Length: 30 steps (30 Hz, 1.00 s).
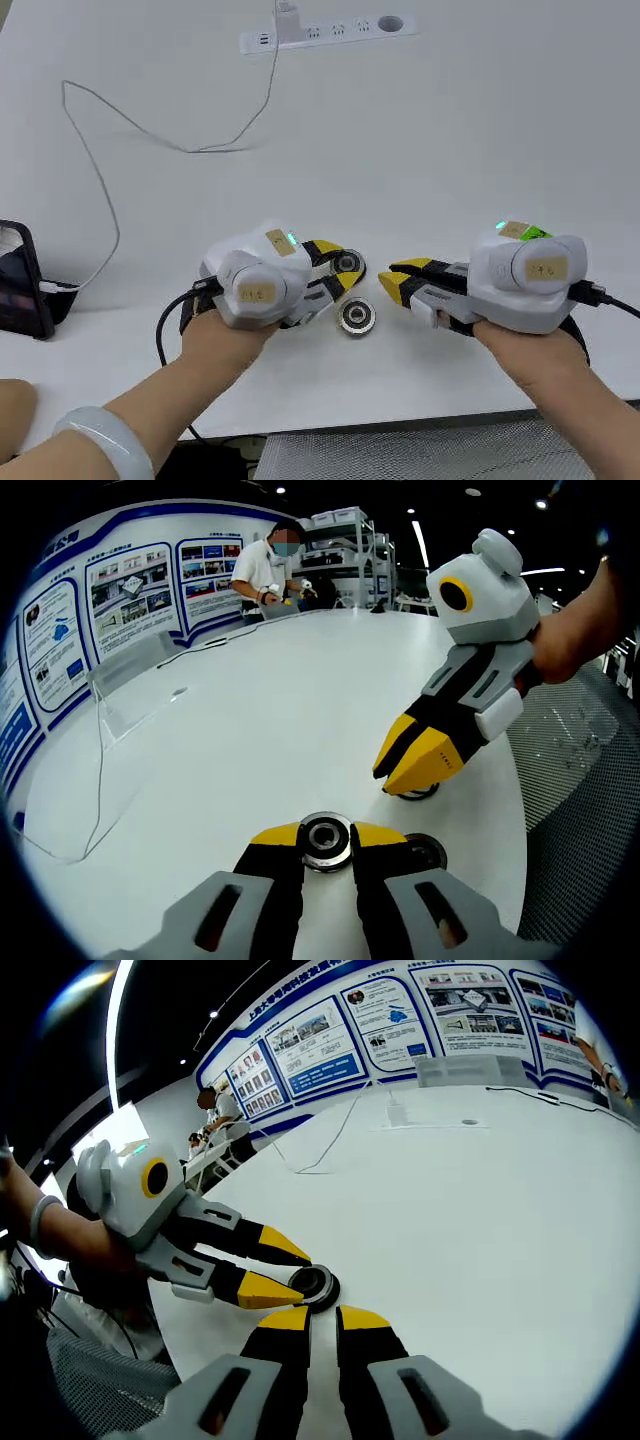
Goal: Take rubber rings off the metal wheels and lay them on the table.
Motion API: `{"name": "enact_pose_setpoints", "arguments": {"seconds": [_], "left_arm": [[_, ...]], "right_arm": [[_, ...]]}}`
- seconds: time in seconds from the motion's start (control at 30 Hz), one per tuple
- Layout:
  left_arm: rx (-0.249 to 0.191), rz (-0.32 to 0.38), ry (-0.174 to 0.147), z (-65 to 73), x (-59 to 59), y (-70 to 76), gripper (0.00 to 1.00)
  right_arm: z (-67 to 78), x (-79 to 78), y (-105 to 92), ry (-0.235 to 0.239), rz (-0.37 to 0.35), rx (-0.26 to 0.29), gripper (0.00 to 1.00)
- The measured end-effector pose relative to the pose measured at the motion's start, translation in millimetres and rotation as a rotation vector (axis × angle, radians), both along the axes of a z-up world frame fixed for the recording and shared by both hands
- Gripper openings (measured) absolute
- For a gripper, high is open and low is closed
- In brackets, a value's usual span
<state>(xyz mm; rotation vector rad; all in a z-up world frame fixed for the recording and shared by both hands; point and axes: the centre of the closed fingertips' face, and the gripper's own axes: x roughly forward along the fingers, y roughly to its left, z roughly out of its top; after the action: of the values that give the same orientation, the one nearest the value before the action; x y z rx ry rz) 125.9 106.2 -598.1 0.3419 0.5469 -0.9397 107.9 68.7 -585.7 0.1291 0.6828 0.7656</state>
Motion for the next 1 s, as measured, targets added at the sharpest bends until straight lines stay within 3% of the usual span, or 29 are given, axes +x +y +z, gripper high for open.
{"name": "enact_pose_setpoints", "arguments": {"seconds": [0.17, 0.43, 0.63, 0.77, 1.0], "left_arm": [[0.019, 0.001, 0.003, -4.1, 1.6, 2.5, 0.19], [0.010, -0.002, 0.010, -4.5, 1.1, 1.1, 0.15], [0.001, 0.002, 0.020, -4.5, 0.2, 1.6, 0.14], [-0.011, 0.005, 0.026, -5.1, 0.1, 2.8, 0.14], [-0.015, 0.006, 0.029, -4.8, 0.1, 2.2, 0.14]], "right_arm": [[-0.9, 1.0, -1.0, 0.010, -0.013, 0.014, 0.11], [-1.7, 2.2, -0.2, 0.027, -0.031, 0.039, 0.11], [-1.9, 6.4, 0.9, 0.073, -0.083, 0.109, 0.11], [-2.2, 11.5, 4.4, 0.130, -0.137, 0.191, 0.11], [-11.3, 17.2, 8.3, 0.179, -0.161, 0.227, 0.11]]}}
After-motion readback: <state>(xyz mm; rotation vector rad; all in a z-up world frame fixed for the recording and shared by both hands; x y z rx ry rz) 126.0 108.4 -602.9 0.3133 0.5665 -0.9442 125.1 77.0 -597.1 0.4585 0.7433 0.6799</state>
